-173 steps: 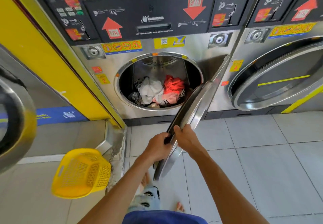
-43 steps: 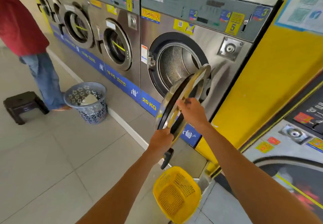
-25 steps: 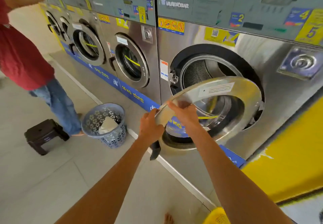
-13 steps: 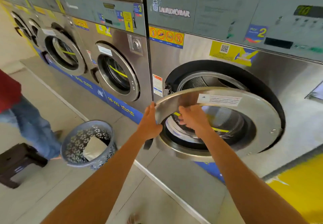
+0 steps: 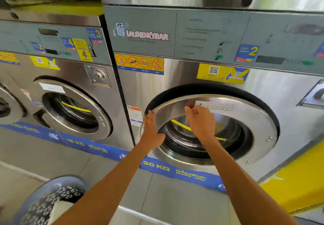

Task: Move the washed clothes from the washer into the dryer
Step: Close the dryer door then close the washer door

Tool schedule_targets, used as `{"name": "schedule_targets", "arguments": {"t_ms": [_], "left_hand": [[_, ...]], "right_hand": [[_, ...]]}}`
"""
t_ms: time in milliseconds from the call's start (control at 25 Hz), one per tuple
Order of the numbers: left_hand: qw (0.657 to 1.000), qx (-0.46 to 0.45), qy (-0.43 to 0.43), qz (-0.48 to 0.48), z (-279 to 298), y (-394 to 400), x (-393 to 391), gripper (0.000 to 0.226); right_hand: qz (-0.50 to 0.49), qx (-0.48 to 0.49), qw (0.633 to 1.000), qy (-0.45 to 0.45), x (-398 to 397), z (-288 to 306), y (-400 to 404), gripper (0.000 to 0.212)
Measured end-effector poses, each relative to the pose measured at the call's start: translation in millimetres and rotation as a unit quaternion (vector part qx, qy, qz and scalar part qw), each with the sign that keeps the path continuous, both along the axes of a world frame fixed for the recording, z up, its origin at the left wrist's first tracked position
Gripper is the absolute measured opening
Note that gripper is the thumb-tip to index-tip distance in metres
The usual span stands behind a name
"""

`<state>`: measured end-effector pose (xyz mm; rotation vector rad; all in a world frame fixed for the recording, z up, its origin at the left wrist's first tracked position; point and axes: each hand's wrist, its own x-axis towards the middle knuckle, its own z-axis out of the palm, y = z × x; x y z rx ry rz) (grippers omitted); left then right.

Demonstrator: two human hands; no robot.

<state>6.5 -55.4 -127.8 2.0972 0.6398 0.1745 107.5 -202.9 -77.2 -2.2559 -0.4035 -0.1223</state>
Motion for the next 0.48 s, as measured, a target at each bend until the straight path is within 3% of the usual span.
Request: {"name": "schedule_targets", "arguments": {"t_ms": [480], "left_hand": [[0.994,0.079,-0.012,-0.079,-20,42,35,0.101]], "right_hand": [[-0.047,-0.032,0.998,-0.019,31,0,27,0.04]]}}
